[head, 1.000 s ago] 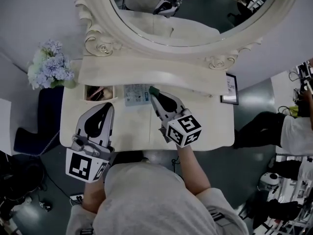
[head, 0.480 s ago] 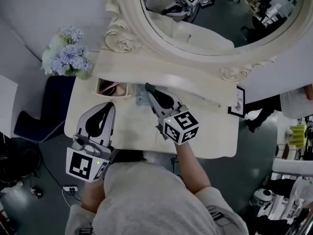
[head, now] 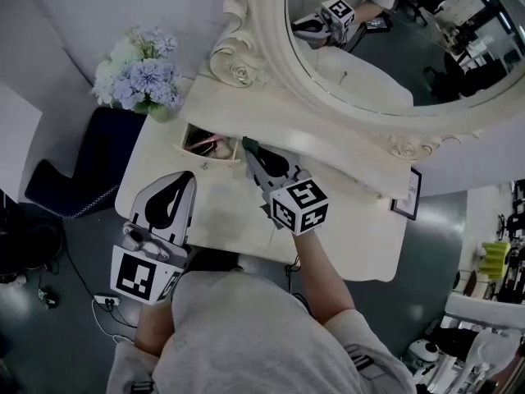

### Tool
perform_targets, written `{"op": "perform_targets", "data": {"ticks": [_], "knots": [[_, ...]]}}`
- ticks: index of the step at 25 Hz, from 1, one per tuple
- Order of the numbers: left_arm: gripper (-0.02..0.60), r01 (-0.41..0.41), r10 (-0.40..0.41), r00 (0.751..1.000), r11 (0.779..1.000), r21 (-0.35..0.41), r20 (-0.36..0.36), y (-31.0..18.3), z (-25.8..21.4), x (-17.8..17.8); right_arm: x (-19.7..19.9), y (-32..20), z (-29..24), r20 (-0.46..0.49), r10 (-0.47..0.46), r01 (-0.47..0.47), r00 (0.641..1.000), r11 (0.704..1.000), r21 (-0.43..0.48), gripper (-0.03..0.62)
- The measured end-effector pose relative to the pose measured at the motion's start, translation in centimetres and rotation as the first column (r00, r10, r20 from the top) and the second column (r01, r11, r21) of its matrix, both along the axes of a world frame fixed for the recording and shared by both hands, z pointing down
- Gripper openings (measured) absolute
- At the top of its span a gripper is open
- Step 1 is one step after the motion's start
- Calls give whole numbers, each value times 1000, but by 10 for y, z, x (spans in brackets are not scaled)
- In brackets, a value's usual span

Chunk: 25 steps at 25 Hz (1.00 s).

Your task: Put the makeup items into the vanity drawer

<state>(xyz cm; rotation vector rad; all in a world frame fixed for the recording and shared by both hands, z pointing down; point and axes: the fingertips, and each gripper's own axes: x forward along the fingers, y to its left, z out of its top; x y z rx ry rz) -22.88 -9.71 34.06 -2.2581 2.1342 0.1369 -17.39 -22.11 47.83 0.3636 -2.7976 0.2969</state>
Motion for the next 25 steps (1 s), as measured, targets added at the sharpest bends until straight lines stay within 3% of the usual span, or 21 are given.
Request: {"op": "perform_targets", "data": {"ticks": [12, 25], "knots": [[14, 95, -95, 995, 995, -27, -29, 17, 15, -21, -41, 10, 47, -171, -133, 135, 976, 991, -1, 48], [14, 178, -181, 983, 981, -73, -38, 38, 30, -44, -64, 18, 88, -367, -225, 246, 903, 969, 11, 58]]}}
